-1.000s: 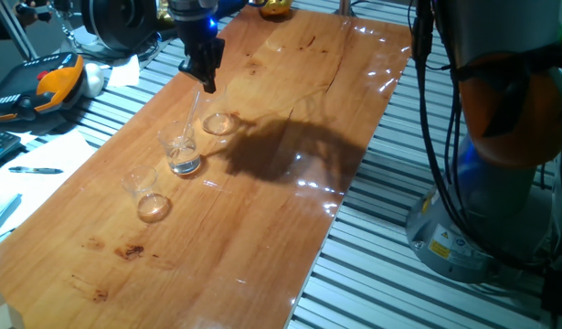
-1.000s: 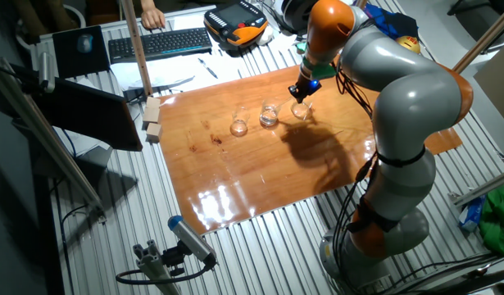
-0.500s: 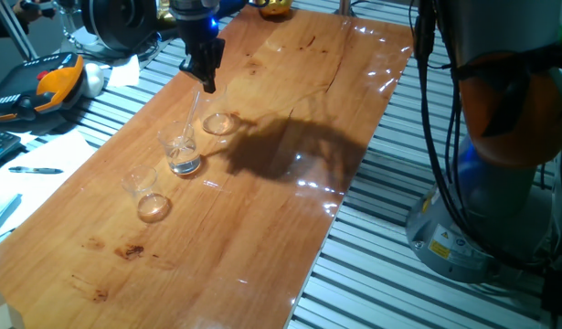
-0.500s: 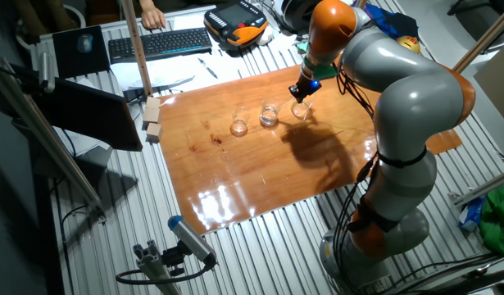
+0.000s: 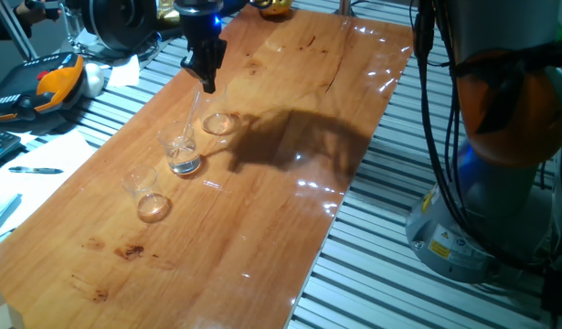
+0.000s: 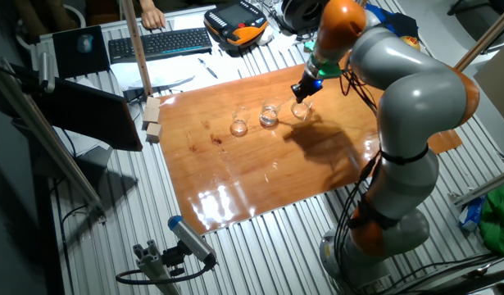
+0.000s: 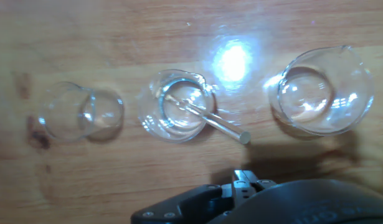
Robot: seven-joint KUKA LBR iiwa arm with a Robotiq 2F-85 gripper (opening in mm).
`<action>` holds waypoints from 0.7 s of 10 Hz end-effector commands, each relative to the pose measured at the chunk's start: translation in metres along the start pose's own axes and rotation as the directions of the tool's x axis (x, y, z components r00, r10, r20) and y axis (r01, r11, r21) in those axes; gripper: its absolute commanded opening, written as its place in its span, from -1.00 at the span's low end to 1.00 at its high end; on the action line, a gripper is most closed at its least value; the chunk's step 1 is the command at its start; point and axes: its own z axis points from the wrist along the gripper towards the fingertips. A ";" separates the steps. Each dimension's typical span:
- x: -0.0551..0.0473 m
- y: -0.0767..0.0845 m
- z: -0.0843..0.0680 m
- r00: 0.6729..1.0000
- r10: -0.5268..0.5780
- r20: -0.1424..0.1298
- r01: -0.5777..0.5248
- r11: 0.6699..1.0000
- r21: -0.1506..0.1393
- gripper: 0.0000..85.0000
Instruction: Stir the beaker with a glass rod
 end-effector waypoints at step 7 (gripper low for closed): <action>-0.003 0.001 -0.003 0.997 -0.036 0.069 0.041 0.997 -0.068 -1.00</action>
